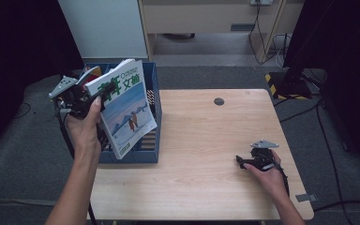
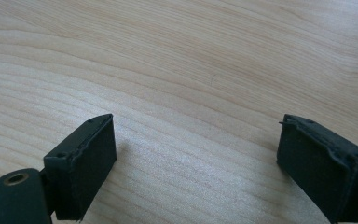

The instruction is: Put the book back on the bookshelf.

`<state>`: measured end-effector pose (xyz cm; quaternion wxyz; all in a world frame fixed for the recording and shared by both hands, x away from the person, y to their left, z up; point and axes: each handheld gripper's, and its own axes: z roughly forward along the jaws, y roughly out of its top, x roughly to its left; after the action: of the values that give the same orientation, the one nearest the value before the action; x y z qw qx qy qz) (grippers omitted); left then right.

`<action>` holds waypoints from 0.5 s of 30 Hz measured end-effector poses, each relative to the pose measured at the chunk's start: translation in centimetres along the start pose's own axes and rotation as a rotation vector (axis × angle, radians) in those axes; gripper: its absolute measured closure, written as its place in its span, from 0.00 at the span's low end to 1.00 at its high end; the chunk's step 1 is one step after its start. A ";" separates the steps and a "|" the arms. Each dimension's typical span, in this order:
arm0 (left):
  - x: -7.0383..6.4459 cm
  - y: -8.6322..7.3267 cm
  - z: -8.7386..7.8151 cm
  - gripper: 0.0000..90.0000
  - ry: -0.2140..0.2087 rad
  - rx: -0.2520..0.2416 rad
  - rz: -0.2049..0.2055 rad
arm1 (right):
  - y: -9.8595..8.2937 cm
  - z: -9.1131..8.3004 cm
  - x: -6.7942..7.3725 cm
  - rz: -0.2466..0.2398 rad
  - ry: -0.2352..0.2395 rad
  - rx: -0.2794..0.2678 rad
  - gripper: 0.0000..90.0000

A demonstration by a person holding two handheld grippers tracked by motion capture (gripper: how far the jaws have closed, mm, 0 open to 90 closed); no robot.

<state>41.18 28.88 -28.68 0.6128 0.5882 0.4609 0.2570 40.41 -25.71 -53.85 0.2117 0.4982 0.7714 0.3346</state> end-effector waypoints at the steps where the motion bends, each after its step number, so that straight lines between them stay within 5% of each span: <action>1: 0.0 0.0 0.1 0.81 0.000 0.000 -0.001 | 0.0 0.0 0.0 0.000 0.000 0.000 0.13; 15: -0.3 0.5 0.3 0.81 0.016 -0.002 0.020 | 0.0 0.0 0.0 0.001 -0.001 0.000 0.13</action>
<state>41.42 28.60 -28.18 0.6071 0.5902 0.4596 0.2680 40.41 -25.74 -53.86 0.2121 0.4986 0.7710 0.3345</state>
